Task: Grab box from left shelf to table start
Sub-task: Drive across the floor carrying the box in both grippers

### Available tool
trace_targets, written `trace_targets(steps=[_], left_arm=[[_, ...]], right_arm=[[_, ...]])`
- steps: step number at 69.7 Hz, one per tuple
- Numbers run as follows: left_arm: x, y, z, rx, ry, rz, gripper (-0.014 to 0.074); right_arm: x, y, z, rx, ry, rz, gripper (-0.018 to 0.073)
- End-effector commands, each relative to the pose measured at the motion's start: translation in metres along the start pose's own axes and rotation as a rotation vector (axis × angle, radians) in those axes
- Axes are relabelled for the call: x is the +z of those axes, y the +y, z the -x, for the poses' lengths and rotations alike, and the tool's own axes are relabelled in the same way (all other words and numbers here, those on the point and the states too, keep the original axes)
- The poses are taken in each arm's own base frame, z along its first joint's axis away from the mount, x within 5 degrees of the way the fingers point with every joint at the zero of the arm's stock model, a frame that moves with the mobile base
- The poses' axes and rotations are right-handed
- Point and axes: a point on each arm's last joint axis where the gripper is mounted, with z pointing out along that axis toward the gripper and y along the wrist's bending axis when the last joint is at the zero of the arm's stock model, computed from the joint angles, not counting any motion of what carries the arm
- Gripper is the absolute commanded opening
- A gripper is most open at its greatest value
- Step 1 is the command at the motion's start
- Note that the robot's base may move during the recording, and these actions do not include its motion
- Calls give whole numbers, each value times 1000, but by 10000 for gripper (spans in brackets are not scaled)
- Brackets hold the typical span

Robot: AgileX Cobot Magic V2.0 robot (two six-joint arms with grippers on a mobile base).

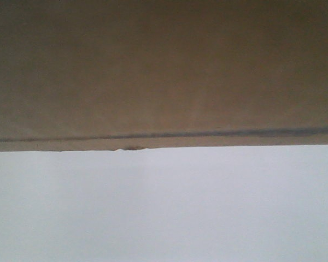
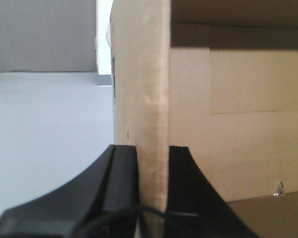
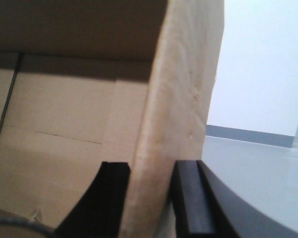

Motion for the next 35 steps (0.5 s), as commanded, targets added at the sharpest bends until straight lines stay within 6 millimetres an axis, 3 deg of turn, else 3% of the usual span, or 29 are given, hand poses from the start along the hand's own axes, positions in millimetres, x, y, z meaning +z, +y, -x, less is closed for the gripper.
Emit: trace_targets(steps=[1, 35], left_arm=[[-7, 1, 20, -3, -166, -17, -99], [-7, 2, 20, 0, -166, -21, -99]], right_arm=[[0, -7, 16, -65, -102, -85, 60], [0, -7, 16, -65, -100, -85, 60]])
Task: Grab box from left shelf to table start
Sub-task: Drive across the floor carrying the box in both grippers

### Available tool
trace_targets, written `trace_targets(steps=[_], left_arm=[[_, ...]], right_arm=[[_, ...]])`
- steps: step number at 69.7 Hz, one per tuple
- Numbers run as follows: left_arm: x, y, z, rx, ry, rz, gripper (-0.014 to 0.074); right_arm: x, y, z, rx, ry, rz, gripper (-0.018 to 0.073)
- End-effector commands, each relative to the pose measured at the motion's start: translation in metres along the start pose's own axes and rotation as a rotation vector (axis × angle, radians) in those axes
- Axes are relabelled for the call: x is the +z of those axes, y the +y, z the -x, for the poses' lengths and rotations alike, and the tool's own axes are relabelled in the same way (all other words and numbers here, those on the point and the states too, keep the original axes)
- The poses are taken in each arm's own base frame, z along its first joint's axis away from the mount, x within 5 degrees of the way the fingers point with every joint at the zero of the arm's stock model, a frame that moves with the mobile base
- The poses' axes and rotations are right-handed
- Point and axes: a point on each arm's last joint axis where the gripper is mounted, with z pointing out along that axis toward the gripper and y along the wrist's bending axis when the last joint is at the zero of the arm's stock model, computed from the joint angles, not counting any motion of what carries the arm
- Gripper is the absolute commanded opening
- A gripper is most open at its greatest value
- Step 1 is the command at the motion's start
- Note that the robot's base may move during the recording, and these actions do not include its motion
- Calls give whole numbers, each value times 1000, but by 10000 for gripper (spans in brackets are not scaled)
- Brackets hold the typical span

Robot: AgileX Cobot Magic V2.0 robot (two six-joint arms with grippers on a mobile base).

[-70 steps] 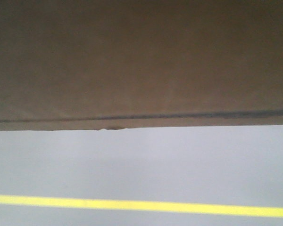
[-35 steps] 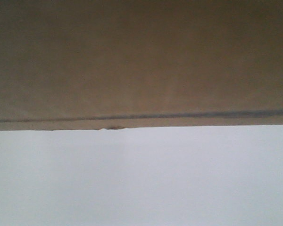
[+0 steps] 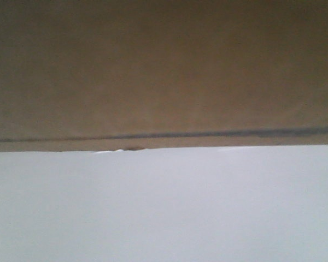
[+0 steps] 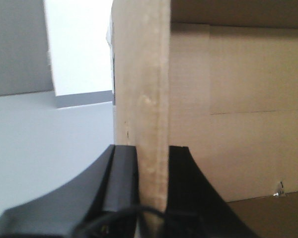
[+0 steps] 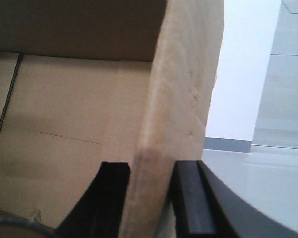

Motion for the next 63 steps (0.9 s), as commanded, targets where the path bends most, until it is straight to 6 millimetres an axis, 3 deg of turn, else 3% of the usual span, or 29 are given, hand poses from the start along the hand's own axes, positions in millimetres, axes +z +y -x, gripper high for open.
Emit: trace_targets(steps=[1, 63], left_arm=[[-7, 2, 20, 0, -166, -21, -99], [-7, 1, 20, -4, -166, -22, -99]], right_arm=[[0, -7, 16, -65, -100, -85, 60], [0, -7, 16, -65, -100, -85, 60]])
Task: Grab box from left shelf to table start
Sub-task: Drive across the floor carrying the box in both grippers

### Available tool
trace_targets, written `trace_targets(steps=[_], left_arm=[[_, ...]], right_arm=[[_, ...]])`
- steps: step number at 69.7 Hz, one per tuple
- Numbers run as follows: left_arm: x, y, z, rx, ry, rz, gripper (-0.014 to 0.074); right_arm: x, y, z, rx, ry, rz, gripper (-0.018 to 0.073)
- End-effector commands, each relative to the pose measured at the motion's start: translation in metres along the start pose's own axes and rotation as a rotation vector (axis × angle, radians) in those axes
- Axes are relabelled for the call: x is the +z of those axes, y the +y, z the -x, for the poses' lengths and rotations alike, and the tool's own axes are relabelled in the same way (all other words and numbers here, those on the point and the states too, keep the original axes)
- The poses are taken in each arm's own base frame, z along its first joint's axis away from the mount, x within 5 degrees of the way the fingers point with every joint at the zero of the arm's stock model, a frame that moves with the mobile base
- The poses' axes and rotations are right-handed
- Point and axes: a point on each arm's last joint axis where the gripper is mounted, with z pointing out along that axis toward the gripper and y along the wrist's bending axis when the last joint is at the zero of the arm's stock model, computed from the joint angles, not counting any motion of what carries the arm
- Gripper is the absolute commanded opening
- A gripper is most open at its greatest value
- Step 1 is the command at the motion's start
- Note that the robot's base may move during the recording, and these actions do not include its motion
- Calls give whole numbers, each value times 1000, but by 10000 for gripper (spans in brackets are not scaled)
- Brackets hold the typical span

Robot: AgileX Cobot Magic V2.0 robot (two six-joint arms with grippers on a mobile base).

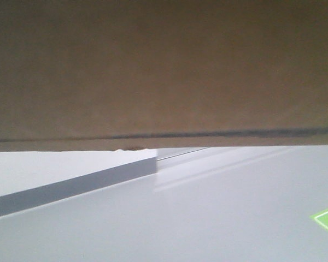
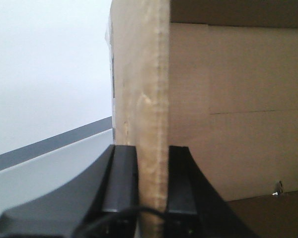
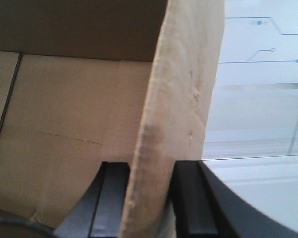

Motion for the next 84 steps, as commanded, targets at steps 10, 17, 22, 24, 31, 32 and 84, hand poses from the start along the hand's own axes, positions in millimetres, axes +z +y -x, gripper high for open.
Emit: trace_targets(steps=[10, 17, 22, 24, 31, 32, 84], left_arm=[[-7, 0, 20, -4, -168, -16, -99], [-7, 0, 20, -4, -164, -16, -99], [-7, 0, 20, -4, -164, -16, -99], [-7, 0, 20, -4, -164, -16, -99], [-7, 0, 20, -4, -164, -16, -99], [-7, 0, 20, -4, -164, -16, -99], [-7, 0, 20, -5, -162, -15, -99]], right_arm=[[1, -7, 16, -64, -100, -86, 60], [1, -7, 16, -64, -100, -86, 60], [1, -7, 16, -64, -100, -86, 60], [1, -7, 16, -64, -100, -86, 60], [1, -7, 16, -65, -99, -86, 60], [1, -7, 16, -65, -99, -86, 60], [1, -7, 16, -65, -99, -86, 60]])
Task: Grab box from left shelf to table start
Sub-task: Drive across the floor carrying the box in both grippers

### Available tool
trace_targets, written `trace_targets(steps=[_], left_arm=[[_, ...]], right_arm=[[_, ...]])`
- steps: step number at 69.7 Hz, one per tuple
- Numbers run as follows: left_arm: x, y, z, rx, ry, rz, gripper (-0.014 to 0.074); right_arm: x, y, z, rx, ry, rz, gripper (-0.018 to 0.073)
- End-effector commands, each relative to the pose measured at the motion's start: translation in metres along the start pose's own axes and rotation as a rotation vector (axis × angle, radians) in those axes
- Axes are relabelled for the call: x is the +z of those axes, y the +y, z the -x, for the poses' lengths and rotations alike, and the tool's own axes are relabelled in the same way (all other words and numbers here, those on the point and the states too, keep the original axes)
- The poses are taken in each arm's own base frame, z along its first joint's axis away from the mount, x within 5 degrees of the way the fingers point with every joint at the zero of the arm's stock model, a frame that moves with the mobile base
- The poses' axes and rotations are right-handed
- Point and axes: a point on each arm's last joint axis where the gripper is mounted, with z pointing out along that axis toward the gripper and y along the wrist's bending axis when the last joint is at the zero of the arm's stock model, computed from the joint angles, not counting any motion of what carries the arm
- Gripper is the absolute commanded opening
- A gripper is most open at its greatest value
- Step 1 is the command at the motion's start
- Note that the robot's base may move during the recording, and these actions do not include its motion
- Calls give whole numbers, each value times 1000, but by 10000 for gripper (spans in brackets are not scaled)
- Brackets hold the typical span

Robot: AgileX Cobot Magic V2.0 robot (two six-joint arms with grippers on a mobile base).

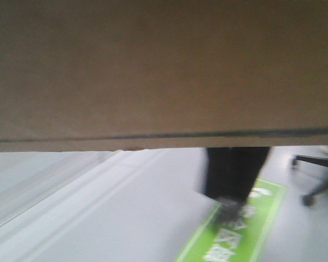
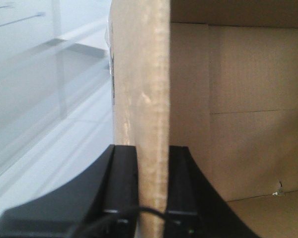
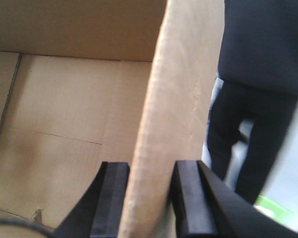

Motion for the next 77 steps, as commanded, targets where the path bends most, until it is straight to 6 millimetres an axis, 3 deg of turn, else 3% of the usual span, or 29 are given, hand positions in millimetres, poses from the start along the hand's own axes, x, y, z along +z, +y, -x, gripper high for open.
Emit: trace_targets(steps=[1, 77], left_arm=[[-7, 0, 20, -5, -162, -15, -99], [-7, 0, 20, -3, -162, -12, -99]], right_arm=[[1, -7, 16, -65, -99, -86, 60], [1, -7, 16, -65, -99, -86, 60]])
